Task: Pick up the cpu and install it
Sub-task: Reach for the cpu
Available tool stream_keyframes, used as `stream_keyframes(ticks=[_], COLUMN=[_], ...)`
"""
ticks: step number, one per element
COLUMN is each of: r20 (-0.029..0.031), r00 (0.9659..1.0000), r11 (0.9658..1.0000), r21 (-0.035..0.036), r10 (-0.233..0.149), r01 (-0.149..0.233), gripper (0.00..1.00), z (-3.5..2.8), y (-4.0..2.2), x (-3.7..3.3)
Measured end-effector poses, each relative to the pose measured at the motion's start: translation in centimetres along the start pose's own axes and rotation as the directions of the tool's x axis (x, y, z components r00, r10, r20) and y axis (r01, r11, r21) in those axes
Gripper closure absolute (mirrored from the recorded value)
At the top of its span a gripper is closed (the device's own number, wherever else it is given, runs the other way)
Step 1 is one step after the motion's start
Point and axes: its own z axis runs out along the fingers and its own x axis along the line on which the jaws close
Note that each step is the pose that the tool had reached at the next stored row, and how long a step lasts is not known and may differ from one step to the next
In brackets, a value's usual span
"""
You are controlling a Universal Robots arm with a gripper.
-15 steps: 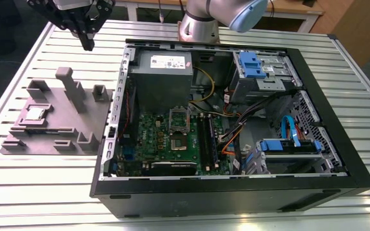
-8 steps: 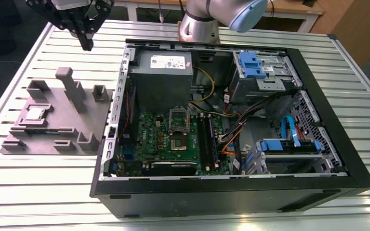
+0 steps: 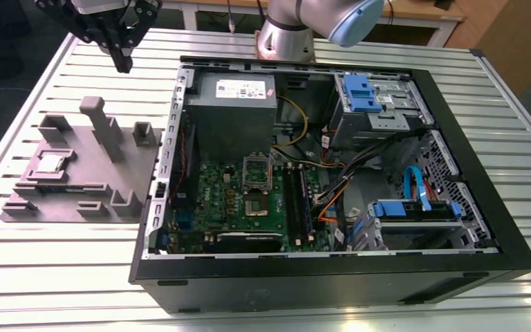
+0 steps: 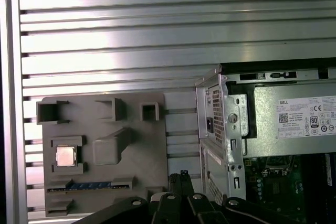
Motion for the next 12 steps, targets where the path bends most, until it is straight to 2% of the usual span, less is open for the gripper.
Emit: stream_keyframes(ticks=[12], r20=[0.0000], r00=[1.0000], r11=[1.0000], r21=[0.0000], r10=[0.000], r01=[0.000], gripper=[0.90], z=[0.00], y=[-0.02], x=[0.30])
